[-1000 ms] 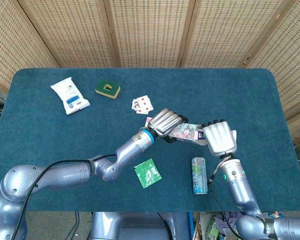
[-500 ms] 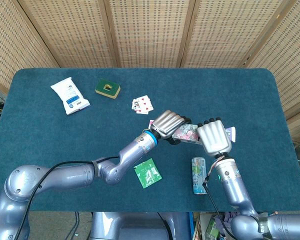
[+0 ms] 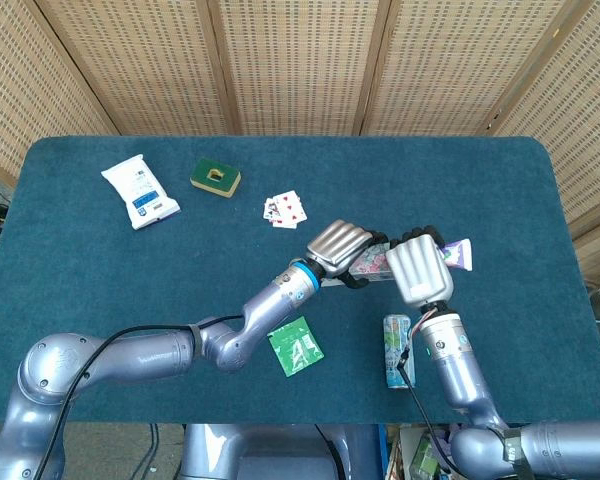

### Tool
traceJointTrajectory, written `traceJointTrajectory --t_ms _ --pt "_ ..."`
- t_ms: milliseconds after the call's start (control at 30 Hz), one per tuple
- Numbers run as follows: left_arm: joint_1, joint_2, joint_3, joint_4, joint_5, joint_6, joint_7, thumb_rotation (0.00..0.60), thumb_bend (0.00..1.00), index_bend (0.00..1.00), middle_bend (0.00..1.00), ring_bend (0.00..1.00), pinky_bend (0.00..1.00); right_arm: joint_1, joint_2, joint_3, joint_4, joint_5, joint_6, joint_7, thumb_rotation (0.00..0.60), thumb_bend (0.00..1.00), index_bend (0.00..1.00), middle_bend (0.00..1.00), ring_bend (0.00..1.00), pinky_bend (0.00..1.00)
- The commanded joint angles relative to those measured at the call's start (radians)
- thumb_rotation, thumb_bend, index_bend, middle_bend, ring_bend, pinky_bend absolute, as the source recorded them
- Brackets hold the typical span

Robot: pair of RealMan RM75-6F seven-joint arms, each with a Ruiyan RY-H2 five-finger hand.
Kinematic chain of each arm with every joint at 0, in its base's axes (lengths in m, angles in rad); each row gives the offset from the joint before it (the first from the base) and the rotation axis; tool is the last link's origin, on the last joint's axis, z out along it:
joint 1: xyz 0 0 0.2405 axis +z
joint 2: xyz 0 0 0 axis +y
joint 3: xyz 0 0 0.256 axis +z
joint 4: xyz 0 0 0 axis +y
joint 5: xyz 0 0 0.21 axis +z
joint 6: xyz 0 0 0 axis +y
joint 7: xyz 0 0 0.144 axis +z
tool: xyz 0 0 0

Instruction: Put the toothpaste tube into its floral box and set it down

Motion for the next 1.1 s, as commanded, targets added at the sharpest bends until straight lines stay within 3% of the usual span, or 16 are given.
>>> traceJointTrajectory --t_ms 33,100,167,300,400,533,667,900,1100 --pt "0.029 -0.033 -0.017 0.03 0.054 0.023 -0.086 0.6 0.38 0.59 0.57 0.47 0.45 0.008 -0.003 -0.036 0.014 -0.056 0.052 -0.075 0.6 0.58 0.62 0.59 0.47 0.5" --pt "0.046 -0.053 -0.023 0.051 0.093 0.033 -0.15 0.6 0.38 0.59 0.57 0.47 0.45 0.007 -0.006 -0.049 0.016 -0.075 0.072 -0.107 0.6 0.58 0.61 0.55 0.47 0.5" --pt "0.058 -0.068 -0.028 0.065 0.12 0.036 -0.202 0.6 0.38 0.59 0.57 0.48 0.45 0.008 -0.005 -0.062 0.017 -0.084 0.084 -0.14 0.6 0.59 0.53 0.47 0.44 0.5" --pt "0.085 -0.116 -0.032 0.119 0.209 0.074 -0.327 0.6 0.38 0.6 0.57 0.48 0.45 0.007 -0.011 -0.094 0.016 -0.117 0.124 -0.231 0.6 0.54 0.22 0.15 0.26 0.44" --pt "0.098 -0.156 -0.034 0.167 0.267 0.099 -0.43 0.6 0.38 0.6 0.57 0.48 0.45 0.001 -0.027 -0.109 0.012 -0.153 0.174 -0.294 0.6 0.48 0.12 0.03 0.18 0.39" --pt "0.109 -0.223 -0.049 0.238 0.318 0.136 -0.579 0.6 0.38 0.6 0.57 0.48 0.45 -0.018 -0.055 -0.119 0.007 -0.204 0.267 -0.382 0.6 0.34 0.01 0.0 0.07 0.31" --pt "0.103 -0.261 -0.046 0.308 0.36 0.137 -0.676 0.6 0.38 0.6 0.57 0.48 0.45 -0.039 -0.083 -0.12 0.009 -0.24 0.339 -0.44 0.6 0.2 0.0 0.0 0.0 0.25" --pt "0.092 -0.333 -0.052 0.44 0.422 0.189 -0.819 0.6 0.38 0.61 0.57 0.48 0.45 -0.097 -0.089 -0.109 0.036 -0.317 0.438 -0.453 0.6 0.19 0.0 0.0 0.0 0.24" --pt "0.093 -0.405 -0.053 0.584 0.5 0.386 -0.902 0.6 0.38 0.61 0.58 0.48 0.45 -0.161 -0.043 -0.074 0.079 -0.291 0.459 -0.352 0.6 0.19 0.0 0.0 0.0 0.24"
